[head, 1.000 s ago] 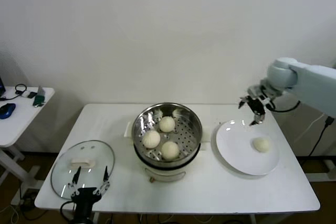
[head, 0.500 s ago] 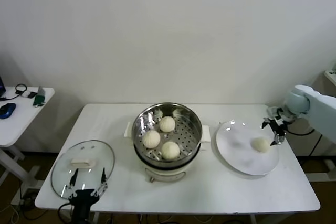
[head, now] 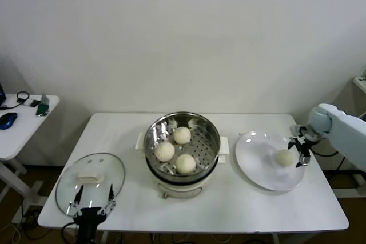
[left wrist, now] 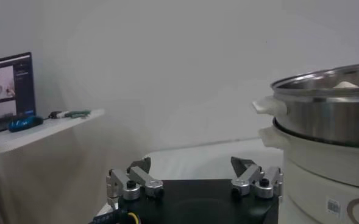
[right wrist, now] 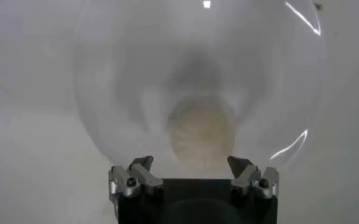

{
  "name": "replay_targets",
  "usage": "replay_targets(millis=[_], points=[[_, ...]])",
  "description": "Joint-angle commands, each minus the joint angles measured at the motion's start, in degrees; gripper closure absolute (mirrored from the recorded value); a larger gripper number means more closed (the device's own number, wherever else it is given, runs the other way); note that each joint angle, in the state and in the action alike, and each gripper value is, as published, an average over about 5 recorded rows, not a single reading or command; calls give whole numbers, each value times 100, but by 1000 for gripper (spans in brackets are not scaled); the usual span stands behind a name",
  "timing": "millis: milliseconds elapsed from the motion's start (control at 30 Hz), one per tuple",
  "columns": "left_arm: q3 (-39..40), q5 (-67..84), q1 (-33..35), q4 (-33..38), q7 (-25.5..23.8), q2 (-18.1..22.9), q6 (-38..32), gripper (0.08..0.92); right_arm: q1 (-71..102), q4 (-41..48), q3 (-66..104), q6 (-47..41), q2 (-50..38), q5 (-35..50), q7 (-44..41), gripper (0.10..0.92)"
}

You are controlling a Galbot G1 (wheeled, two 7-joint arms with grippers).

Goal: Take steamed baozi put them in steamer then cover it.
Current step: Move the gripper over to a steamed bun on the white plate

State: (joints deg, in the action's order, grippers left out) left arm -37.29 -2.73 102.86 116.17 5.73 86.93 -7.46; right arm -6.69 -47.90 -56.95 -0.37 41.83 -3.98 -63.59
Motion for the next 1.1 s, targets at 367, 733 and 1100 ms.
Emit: replay_targets(millis=[367,733,1100], points=[[-19,-24,-36,-69,-5,-1,10,177,227,917,433,290,660,-422,-104,203],[-18,-31,-66,-83,-5,1,22,177,281,1055,562,408,708,-589,-211,203],[-49,-38,-50,-51,27,6,29,177,177,1160,617,429,715,-554,-264,273]])
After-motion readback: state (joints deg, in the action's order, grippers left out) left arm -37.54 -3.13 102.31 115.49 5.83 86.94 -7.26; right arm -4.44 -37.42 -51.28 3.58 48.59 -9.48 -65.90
